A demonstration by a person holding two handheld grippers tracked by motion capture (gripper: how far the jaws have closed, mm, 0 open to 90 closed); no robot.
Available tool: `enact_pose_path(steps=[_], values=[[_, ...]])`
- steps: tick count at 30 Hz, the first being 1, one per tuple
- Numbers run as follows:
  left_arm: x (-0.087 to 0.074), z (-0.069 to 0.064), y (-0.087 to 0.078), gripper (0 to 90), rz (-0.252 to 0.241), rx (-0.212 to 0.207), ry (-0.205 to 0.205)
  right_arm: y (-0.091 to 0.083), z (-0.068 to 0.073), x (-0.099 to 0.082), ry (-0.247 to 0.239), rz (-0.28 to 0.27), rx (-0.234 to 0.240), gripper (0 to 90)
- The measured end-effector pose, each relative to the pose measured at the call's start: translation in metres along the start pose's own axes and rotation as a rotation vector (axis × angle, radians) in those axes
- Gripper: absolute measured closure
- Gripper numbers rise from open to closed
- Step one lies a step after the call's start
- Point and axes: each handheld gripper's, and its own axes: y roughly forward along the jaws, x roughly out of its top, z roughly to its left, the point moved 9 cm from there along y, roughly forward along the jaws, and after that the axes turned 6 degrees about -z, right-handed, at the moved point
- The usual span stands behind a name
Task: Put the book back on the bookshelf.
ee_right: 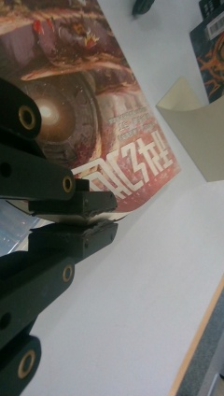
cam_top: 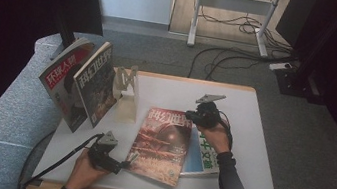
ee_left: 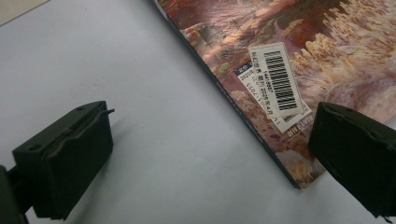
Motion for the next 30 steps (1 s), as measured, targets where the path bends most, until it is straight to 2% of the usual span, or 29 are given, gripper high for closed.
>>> enact_pose_path(steps=[3, 5, 7, 11, 20, 26, 28, 30], values=[[0.002, -0.001, 0.0, 0.5, 0.01, -0.01, 0.006, -0.006, 0.004, 0.005, -0.005, -0.021, 0.01, 83.1], [0.005, -0.002, 0.0, 4.5, 0.001, -0.031, -0.003, -0.01, 0.006, 0.008, -0.013, -0.028, 0.01, 83.1], [0.01, -0.002, 0.0, 6.1, -0.008, -0.033, -0.002, -0.014, 0.008, 0.013, -0.023, -0.035, 0.011, 83.2], [0.028, -0.006, -0.001, 7.1, -0.022, -0.055, 0.035, -0.022, 0.013, 0.021, -0.046, -0.055, 0.017, 83.3], [0.057, -0.009, -0.001, 10.1, -0.029, -0.082, 0.094, -0.045, 0.031, 0.047, -0.108, -0.104, 0.038, 83.1], [0.069, -0.007, 0.004, 12.4, -0.015, -0.095, 0.102, -0.057, 0.041, 0.061, -0.16, -0.127, 0.045, 83.1], [0.071, -0.006, 0.006, 13.7, -0.023, -0.118, 0.083, -0.061, 0.043, 0.064, -0.165, -0.134, 0.049, 83.1], [0.07, -0.004, 0.008, 14.1, -0.019, -0.124, 0.072, -0.065, 0.046, 0.067, -0.17, -0.142, 0.056, 83.1]])
